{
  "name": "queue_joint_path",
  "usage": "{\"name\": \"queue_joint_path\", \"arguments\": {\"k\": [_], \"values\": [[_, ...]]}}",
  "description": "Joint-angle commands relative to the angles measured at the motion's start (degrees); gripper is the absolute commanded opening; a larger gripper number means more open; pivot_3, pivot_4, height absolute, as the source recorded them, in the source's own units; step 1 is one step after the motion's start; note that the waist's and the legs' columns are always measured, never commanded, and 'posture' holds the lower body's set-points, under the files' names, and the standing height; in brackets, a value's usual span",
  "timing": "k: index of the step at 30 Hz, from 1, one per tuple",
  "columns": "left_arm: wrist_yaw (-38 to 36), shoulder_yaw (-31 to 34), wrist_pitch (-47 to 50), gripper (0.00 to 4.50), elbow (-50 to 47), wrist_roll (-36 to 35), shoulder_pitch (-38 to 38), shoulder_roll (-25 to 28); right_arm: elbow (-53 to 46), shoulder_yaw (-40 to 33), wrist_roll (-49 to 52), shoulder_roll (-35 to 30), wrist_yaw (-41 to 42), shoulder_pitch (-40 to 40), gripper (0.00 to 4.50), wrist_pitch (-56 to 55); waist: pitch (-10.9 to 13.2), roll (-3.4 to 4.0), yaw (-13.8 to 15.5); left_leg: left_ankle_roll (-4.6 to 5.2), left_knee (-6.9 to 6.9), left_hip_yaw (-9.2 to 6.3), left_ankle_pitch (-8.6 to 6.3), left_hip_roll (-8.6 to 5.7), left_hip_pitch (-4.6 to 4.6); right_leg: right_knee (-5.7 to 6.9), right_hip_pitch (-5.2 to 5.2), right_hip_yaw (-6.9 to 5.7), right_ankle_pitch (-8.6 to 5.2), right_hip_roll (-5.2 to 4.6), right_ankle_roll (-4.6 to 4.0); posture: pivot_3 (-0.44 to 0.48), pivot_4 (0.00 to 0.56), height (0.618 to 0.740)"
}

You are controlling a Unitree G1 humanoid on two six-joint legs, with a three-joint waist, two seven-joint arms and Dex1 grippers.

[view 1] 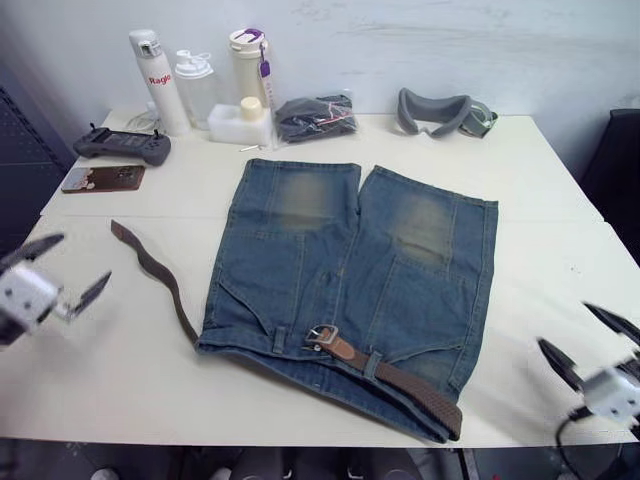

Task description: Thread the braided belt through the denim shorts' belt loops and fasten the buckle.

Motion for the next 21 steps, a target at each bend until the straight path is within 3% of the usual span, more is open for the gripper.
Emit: {"name": "queue_joint_path", "arguments": {"k": [1, 5, 9, 14, 18, 21], "values": [[0.6, -10.2, 25.8, 4.45, -20.4, -7.5, -4.2, -3.8, -15.3, 8.9, 12.1, -0.1, 8.5, -4.9, 4.5, 19.0, 0.0, -0.01, 0.1, -0.02, 0.0, 0.0, 0.01, 0.0, -0.05, 0.07, -0.08, 0.0, -0.05, 0.0, -0.02, 0.0, 0.15, 0.738], [4.7, -17.9, 55.8, 4.45, -22.9, -14.3, -19.3, -12.0, -21.7, 18.9, 24.2, 1.5, 18.1, -16.8, 4.5, 47.3, 0.1, -0.23, 0.8, 0.17, 0.41, -0.02, 0.15, 0.0, -0.44, 0.63, -0.54, -0.06, -0.29, 0.02, -0.06, 0.0, 0.15, 0.738], [2.5, -24.5, 72.0, 4.45, -17.4, -13.1, -29.2, -15.4, -19.1, 22.6, 29.4, 3.3, 22.0, -28.2, 4.5, 70.3, 0.2, -0.22, -0.1, 0.13, 0.7, -0.06, 0.18, 0.01, -0.85, 0.9, -0.94, -0.09, -0.3, 0.08, -0.08, 0.0, 0.15, 0.738], [-2.2, -35.0, 70.9, 4.45, -6.7, -2.7, -33.9, -15.5, -12.6, 25.1, 29.2, 4.9, 23.0, -33.5, 4.5, 88.8, 0.2, -0.22, 0.1, -0.26, 0.69, -0.05, 0.38, 0.01, -0.95, 0.86, -1.07, -0.09, -0.35, 0.08, -0.1, 0.0, 0.15, 0.738], [-1.7, -37.6, 68.4, 4.45, -5.8, 2.5, -31.8, -16.5, -13.1, 25.5, 27.8, 6.8, 20.5, -32.5, 4.5, 96.4, -0.1, -0.17, 0.1, -0.21, 0.7, -0.09, 0.25, 0.04, -0.73, 0.83, -0.82, -0.09, -0.35, 0.06, -0.12, 0.0, 0.15, 0.738], [-2.2, -36.8, 72.9, 3.67, -9.9, 1.1, -27.5, -18.4, -17.1, 25.4, 30.5, 8.1, 18.6, -29.5, 4.5, 107.6, -0.9, -0.25, 0.1, -0.31, 0.62, -0.11, -0.13, 0.05, -0.2, 0.75, -0.28, -0.08, -0.36, 0.0, -0.17, 0.0, 0.15, 0.738]]}}
